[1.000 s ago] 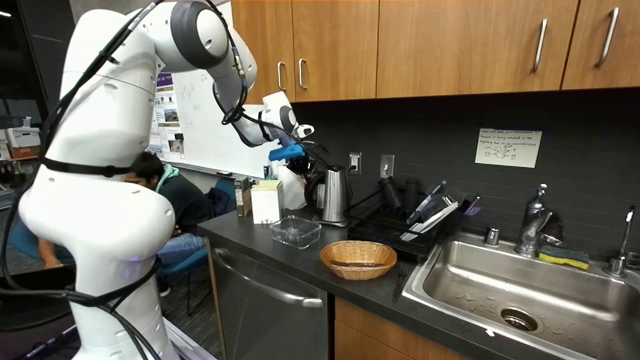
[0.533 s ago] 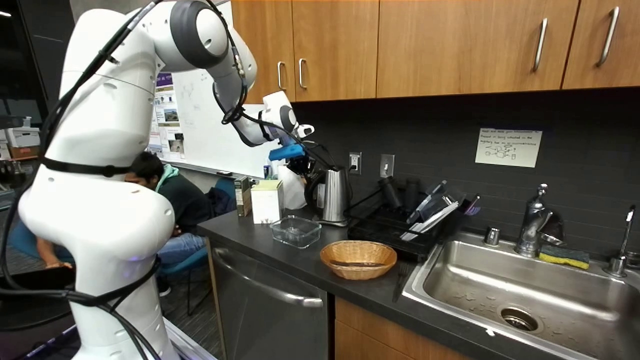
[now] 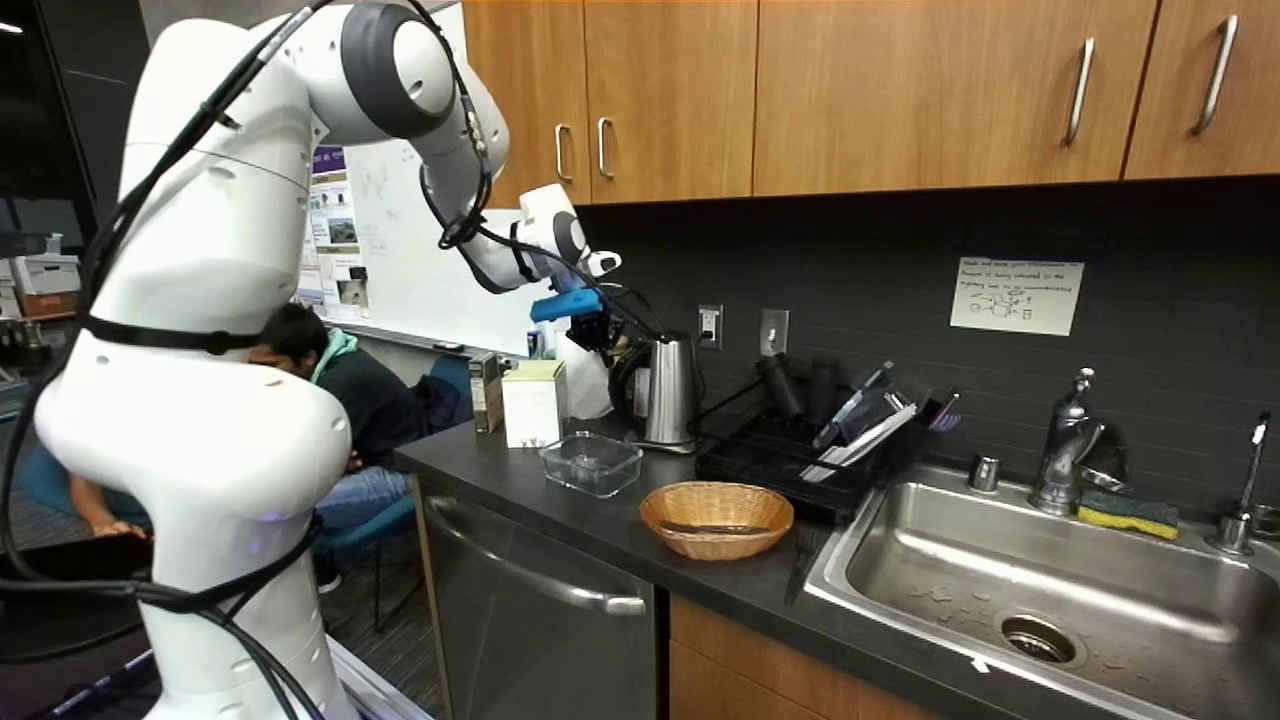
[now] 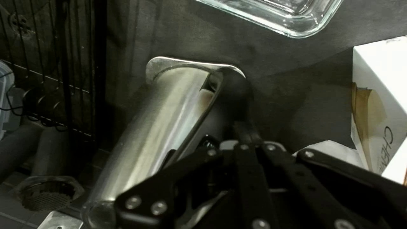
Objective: Press a button on the kettle
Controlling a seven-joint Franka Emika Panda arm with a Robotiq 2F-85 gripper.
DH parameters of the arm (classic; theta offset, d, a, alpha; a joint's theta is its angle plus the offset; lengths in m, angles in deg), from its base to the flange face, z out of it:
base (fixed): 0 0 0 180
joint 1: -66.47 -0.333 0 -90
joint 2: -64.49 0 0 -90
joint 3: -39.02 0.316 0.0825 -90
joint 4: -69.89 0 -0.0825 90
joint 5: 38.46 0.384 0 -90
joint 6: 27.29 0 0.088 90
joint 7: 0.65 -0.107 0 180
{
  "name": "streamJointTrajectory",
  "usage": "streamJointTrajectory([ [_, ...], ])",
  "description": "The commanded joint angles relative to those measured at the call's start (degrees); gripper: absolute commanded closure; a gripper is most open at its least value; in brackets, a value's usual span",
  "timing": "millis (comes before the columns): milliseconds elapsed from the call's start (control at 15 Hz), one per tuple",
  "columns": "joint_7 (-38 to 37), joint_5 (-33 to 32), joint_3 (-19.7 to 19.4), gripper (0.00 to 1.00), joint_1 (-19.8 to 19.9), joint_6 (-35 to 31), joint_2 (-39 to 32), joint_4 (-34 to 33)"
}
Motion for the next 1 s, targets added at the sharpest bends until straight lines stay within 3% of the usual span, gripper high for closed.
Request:
streamJointTrajectory([
  [0, 1.3, 1.4, 0.6, 1.00, -0.7, 2.9, 2.3, 1.0],
  [933, 1.6, 12.6, 4.1, 1.00, 0.1, 17.9, 11.4, 7.6],
])
